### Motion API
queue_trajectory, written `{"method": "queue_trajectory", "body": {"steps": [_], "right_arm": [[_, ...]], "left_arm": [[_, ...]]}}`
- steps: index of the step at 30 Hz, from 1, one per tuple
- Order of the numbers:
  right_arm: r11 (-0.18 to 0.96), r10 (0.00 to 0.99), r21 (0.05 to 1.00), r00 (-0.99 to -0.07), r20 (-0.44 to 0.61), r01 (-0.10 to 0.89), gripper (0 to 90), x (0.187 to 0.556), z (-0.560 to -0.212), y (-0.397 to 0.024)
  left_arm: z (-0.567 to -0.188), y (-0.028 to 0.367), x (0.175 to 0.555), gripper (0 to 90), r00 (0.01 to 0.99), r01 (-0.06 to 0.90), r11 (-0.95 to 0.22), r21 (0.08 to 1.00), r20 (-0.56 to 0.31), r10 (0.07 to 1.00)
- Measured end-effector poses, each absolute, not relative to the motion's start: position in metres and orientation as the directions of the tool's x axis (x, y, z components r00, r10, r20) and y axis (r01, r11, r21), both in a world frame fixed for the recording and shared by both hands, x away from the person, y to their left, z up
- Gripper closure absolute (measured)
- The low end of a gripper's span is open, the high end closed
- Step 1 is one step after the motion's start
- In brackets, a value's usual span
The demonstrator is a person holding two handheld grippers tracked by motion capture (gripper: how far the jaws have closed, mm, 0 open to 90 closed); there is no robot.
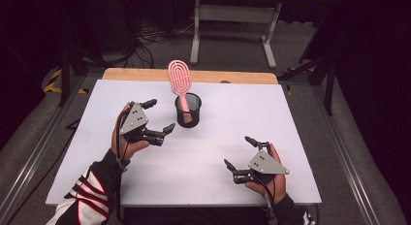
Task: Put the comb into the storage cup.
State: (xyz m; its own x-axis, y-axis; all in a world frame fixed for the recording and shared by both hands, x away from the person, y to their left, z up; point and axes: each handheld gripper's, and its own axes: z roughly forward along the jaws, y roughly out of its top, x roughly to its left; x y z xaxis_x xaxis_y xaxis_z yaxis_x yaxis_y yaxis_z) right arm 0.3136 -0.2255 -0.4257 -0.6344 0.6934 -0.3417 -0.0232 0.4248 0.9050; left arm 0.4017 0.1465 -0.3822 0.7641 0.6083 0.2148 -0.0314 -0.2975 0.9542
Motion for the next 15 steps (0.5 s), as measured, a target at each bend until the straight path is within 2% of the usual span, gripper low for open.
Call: {"method": "queue_trajectory", "body": {"steps": [15], "right_arm": [[0.425, 0.694, 0.904, -0.63, -0.35, -0.034, 5.7, 0.313, -0.425, -0.226]], "left_arm": [[-0.387, 0.142, 0.385, 4.8, 0.783, -0.051, -0.318, 0.947, 0.235, 0.576]]}}
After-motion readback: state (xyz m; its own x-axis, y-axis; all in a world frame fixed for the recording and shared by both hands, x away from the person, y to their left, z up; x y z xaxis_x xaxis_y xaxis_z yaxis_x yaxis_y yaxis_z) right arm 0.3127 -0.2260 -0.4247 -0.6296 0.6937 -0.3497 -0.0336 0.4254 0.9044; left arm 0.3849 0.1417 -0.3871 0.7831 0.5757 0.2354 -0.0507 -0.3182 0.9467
